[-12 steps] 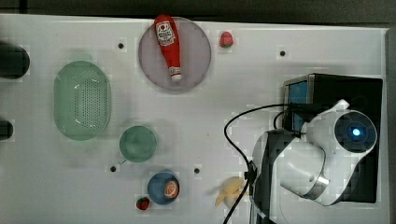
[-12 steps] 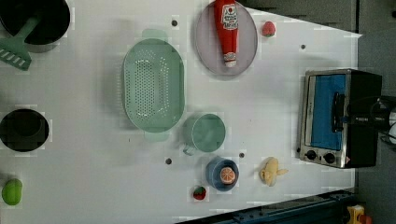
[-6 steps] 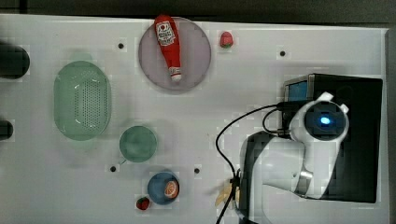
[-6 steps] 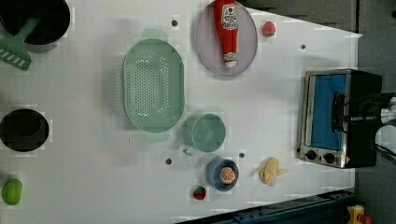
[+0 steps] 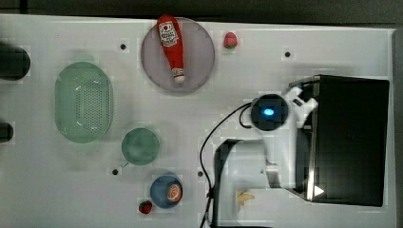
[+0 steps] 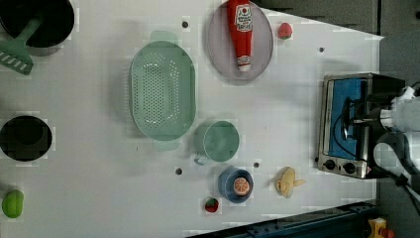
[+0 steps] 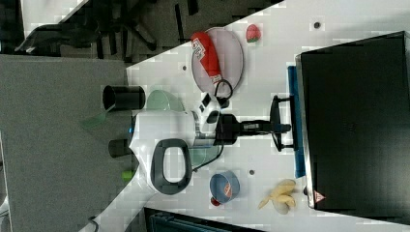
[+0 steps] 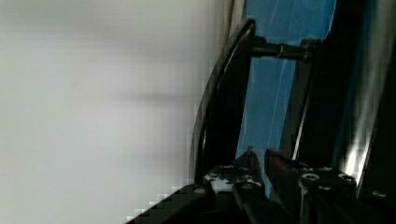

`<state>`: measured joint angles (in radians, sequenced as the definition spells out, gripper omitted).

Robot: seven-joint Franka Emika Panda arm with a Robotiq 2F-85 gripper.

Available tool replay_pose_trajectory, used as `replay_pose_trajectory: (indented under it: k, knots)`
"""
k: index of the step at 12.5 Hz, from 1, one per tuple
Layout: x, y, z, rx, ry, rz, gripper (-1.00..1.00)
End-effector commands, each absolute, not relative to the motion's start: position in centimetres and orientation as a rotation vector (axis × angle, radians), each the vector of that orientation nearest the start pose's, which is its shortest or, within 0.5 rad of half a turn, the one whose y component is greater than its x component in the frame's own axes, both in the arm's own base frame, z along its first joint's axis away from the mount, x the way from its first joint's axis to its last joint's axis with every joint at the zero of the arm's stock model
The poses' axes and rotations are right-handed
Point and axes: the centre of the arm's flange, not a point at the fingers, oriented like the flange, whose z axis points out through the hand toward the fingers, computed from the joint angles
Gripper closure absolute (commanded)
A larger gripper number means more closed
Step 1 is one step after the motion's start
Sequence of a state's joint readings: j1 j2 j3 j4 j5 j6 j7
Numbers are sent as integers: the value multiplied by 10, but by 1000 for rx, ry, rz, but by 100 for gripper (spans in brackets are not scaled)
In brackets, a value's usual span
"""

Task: Flap open oven.

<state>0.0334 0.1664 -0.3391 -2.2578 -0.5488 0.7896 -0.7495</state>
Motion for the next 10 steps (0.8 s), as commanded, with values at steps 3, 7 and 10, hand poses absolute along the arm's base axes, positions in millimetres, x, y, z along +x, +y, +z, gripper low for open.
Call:
replay_pose_trajectory:
  k: [3,7,10]
  knots:
    - [513,-68,218,-3673,-30,197,65]
    - [514,-40,173,-3729,-15,213,65]
    - [519,-35,150,-3736,-52,253,65]
